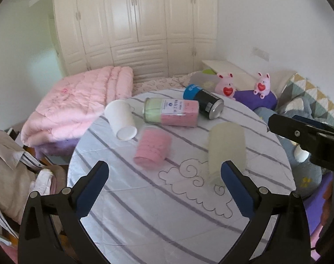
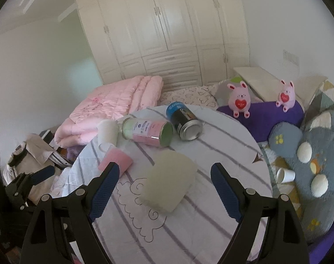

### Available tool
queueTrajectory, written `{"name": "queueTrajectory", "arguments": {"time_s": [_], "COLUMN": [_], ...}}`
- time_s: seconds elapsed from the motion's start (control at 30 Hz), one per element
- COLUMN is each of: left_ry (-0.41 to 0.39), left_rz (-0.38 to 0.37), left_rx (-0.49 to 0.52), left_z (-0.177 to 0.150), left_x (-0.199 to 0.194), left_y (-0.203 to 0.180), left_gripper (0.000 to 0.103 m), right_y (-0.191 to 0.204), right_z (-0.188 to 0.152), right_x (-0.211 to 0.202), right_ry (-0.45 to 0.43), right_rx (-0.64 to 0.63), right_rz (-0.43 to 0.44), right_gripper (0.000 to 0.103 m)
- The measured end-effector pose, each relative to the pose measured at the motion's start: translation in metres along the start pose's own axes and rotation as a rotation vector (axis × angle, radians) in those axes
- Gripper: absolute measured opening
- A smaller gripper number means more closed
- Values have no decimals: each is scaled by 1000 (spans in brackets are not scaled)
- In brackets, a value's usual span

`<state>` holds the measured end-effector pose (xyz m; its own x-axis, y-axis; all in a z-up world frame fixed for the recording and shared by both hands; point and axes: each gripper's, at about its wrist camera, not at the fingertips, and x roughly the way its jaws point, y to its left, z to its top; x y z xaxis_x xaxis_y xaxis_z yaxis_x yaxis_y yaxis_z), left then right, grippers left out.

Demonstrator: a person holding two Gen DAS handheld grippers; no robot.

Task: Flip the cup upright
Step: 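Lift and rotate the cup with the left tool so its rim faces up, then grasp the cup with the right tool while the left tool opens and releases it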

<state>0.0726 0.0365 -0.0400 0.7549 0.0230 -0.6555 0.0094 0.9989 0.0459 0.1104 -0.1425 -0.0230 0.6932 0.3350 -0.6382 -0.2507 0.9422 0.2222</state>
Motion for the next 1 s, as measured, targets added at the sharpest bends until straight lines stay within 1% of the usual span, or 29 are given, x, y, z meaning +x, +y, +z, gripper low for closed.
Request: {"name": "queueTrajectory", "arguments": {"time_s": [0.3, 0.5, 0.67, 0.83, 0.93, 1.0], "left_ry": [4, 33, 59, 83, 95, 105], "left_rz": [-25, -56, -82, -108, -129, -140], "left_rx": [0, 1, 10, 27, 39, 47], "left_z": [-6, -6, -4, 0, 2, 2], "left_x": [1, 17, 34, 52, 63, 70], "left_y": [8, 8, 6, 0, -3, -5], "left_gripper": [103, 103, 103, 103, 103, 103], "right_y": [2, -4, -12, -28, -36, -39], "right_z": [-2, -1, 1, 3, 1, 1], "right_x": [22, 44, 70, 109, 127, 136], "right_ry": [123, 203, 274, 383, 427, 448], "right_rx": [90, 155, 220, 347, 390, 412], "right_rz": [0, -8, -40, -17, -19, -2], "right_gripper": [86, 86, 86, 86, 86, 86]}}
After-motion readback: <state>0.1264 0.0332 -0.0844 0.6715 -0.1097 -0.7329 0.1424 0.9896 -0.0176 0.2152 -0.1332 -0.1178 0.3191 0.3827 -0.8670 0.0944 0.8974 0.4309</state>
